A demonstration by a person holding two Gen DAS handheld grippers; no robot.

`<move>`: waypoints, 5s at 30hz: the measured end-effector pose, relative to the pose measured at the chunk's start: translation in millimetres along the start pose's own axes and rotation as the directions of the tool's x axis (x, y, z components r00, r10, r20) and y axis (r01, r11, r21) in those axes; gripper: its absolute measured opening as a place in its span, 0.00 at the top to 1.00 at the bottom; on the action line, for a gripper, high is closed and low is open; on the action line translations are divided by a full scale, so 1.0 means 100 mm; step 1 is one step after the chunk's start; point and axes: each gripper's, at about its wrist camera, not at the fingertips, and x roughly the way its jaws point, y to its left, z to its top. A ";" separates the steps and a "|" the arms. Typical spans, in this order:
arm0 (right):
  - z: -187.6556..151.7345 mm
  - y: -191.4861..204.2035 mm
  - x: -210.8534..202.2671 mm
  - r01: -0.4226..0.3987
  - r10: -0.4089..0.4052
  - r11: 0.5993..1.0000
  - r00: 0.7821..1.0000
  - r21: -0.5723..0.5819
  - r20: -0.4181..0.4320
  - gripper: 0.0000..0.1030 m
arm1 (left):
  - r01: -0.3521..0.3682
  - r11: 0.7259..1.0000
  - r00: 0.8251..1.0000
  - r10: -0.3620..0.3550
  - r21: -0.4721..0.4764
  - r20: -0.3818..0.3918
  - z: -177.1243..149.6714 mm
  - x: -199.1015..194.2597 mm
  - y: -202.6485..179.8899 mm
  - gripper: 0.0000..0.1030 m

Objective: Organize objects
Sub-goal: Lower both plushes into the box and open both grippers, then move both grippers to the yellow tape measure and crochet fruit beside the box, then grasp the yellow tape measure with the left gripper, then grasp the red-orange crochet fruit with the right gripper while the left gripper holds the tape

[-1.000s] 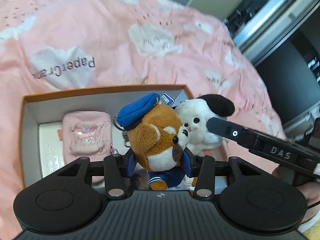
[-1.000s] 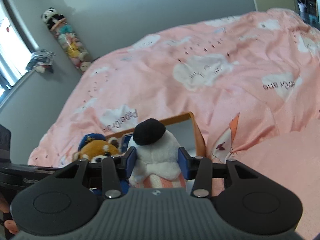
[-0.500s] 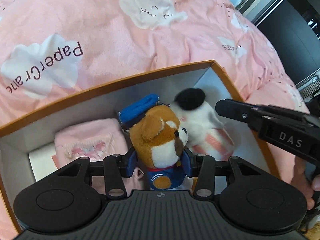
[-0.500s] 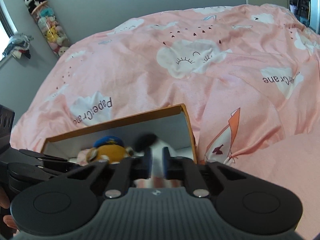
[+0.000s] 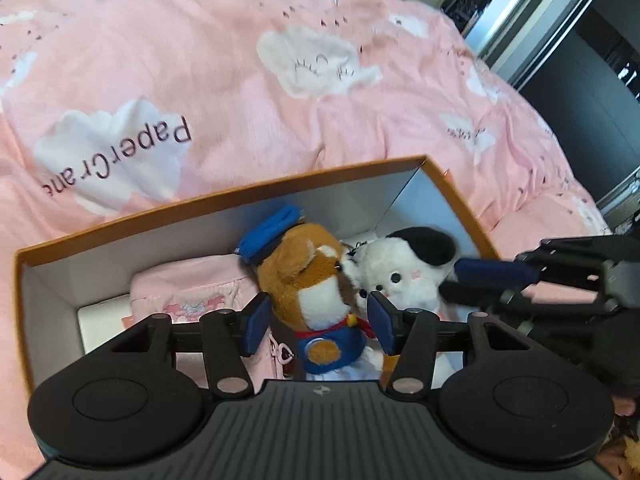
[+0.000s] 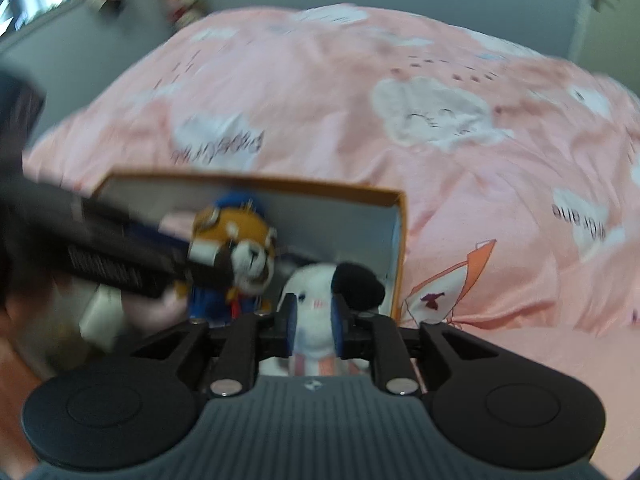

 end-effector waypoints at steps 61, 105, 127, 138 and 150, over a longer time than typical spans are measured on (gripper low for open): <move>-1.50 0.34 -1.19 0.029 -0.051 0.995 0.968 0.091 0.244 0.59 | -0.055 0.998 0.964 0.052 0.003 0.261 -1.65 -0.94 -1.21 0.62; -1.89 0.18 -0.52 0.046 -0.055 0.978 0.998 0.206 0.035 0.57 | -0.061 0.961 0.981 0.008 -0.271 -0.191 -2.03 0.27 -0.84 0.37; -1.79 0.29 -0.52 -0.007 -0.003 0.993 0.996 0.122 0.084 0.57 | -0.055 0.996 0.995 0.048 -0.075 -0.089 -2.03 -0.30 -0.56 0.82; -1.66 0.18 -0.22 -0.034 0.028 0.993 0.998 0.114 0.061 0.57 | -0.077 0.996 0.989 0.070 -0.051 -0.131 -2.06 -0.01 -0.94 0.45; -1.70 0.04 0.01 -0.027 0.024 0.986 1.000 0.166 0.016 0.52 | -0.161 0.986 0.972 0.151 -0.043 -0.179 -1.98 0.30 -1.07 0.40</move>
